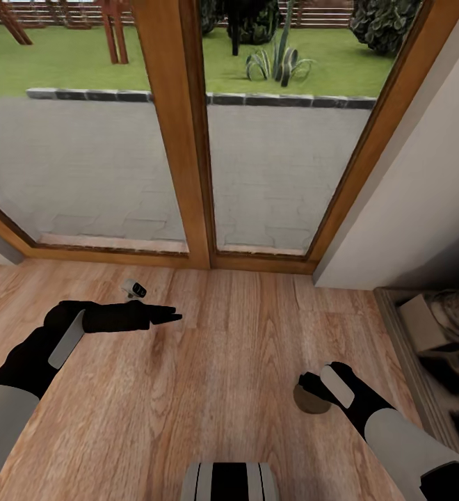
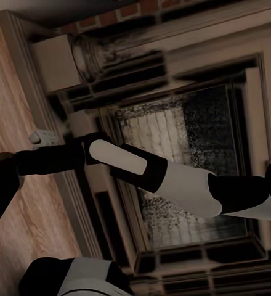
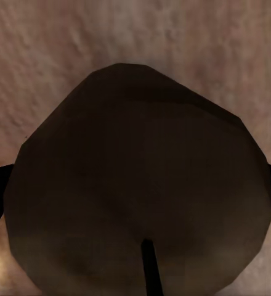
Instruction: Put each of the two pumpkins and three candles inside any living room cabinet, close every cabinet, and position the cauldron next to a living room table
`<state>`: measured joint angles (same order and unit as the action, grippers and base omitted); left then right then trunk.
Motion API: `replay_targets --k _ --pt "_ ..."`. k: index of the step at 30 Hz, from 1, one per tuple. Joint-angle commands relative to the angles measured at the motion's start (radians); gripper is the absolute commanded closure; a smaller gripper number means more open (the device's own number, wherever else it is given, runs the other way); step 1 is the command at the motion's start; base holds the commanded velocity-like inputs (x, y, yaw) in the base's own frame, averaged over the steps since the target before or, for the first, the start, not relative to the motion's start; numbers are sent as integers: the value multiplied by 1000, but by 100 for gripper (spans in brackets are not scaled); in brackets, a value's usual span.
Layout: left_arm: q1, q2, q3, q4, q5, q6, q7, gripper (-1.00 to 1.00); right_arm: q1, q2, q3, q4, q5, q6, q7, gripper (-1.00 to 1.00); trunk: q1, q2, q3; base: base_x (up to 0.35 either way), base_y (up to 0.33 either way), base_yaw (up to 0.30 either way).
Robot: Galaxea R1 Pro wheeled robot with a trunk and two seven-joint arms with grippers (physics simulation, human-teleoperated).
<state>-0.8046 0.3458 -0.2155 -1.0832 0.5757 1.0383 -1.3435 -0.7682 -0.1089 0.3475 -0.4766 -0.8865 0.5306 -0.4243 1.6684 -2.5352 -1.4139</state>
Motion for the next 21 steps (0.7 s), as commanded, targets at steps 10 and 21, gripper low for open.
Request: replay_targets --k 10,21 --pt "-1 0 -2 2 2 9 1 -100 0 -2 9 -9 -11 1 -9 100 -5 2 38 0 0 0" --pt "-2 -1 -1 3 -17 9 3 -100 0 -1 11 -22 -12 -1 -7 100 -10 5 81 0 0 0"
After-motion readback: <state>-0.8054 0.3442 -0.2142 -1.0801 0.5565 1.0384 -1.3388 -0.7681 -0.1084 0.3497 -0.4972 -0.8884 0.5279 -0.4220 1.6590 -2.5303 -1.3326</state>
